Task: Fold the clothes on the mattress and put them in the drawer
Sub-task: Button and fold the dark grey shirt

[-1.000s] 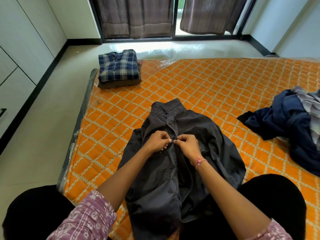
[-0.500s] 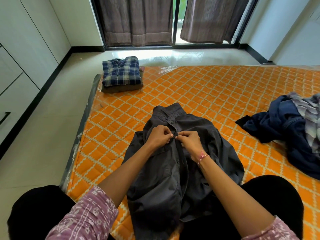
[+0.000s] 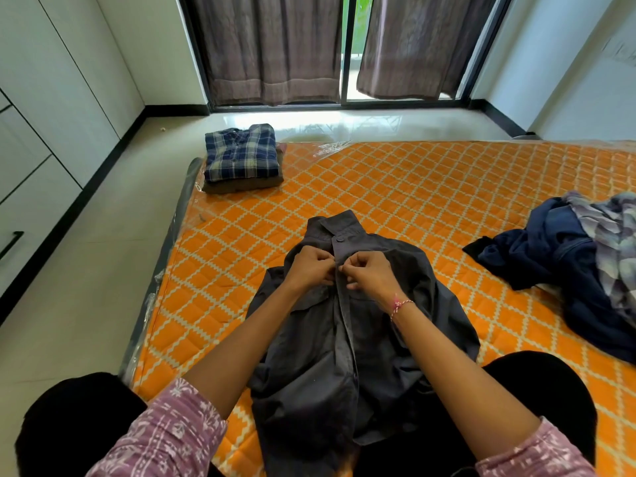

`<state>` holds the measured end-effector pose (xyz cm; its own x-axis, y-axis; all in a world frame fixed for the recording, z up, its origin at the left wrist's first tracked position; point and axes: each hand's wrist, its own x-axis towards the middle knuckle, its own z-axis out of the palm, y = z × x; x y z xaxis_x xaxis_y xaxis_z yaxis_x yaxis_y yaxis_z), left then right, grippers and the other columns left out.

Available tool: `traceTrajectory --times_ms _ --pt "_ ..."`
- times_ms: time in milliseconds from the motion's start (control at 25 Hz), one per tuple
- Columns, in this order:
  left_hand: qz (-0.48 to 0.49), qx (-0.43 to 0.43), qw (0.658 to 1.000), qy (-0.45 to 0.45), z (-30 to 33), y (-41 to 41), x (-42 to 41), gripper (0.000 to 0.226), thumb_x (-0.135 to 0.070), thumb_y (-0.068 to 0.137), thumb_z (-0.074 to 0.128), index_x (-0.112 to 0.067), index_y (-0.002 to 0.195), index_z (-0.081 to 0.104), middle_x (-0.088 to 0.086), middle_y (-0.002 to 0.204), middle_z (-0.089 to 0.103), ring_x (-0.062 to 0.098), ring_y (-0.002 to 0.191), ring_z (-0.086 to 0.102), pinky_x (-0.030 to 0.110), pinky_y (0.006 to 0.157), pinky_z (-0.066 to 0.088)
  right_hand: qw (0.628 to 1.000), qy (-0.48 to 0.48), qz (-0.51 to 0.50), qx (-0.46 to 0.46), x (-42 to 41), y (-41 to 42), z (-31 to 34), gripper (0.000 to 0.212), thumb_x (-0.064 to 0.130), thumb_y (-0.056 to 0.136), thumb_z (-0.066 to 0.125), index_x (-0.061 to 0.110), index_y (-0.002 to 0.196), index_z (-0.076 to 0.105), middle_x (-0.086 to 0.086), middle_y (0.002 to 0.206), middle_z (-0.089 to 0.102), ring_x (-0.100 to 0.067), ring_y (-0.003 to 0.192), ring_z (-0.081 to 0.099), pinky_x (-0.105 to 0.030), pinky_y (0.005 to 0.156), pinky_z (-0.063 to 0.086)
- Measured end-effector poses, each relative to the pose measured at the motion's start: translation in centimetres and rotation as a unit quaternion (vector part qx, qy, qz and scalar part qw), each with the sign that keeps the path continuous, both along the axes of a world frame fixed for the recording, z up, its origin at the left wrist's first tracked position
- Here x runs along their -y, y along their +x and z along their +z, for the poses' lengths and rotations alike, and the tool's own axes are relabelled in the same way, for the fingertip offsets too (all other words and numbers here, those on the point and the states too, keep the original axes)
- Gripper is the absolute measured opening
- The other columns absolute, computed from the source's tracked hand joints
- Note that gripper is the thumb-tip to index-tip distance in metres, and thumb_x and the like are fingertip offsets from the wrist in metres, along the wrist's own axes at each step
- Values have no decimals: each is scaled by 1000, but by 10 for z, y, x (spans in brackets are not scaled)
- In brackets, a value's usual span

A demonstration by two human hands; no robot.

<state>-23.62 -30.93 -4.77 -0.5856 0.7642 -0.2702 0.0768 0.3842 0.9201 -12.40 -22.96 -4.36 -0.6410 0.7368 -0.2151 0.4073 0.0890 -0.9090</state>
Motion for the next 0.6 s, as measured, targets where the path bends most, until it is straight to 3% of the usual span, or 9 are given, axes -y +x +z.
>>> traceTrajectory --times_ms 80,160,440,600 --pt "58 82 995 22 -3 5 2 24 -14 91 58 -6 69 61 9 68 62 15 57 61 24 56 55 998 60 -20 26 3 -3 -2 22 8 84 66 13 63 62 -1 62 61 -11 56 59 -30 59 59" --pt "81 85 992 34 -6 9 3 21 -17 89 65 -7 71 64 7 69 63 12 56 61 20 53 54 996 83 -29 31 6 -5 -3 20 9 83 66 14 64 63 -2 65 64 -13 57 61 -35 64 60" --pt "94 174 980 -7 0 11 -5 21 -7 87 66 -11 70 53 3 72 60 12 61 56 23 56 51 970 222 -46 92 15 -6 -11 7 14 83 64 11 80 69 -7 85 71 -21 81 64 -32 71 50" --pt "137 208 968 32 -6 11 -8 24 3 85 64 -8 67 52 8 72 57 6 46 56 15 40 44 975 191 -74 83 18 -8 -9 9 15 83 64 12 77 70 -5 84 71 -19 82 65 -25 66 43"
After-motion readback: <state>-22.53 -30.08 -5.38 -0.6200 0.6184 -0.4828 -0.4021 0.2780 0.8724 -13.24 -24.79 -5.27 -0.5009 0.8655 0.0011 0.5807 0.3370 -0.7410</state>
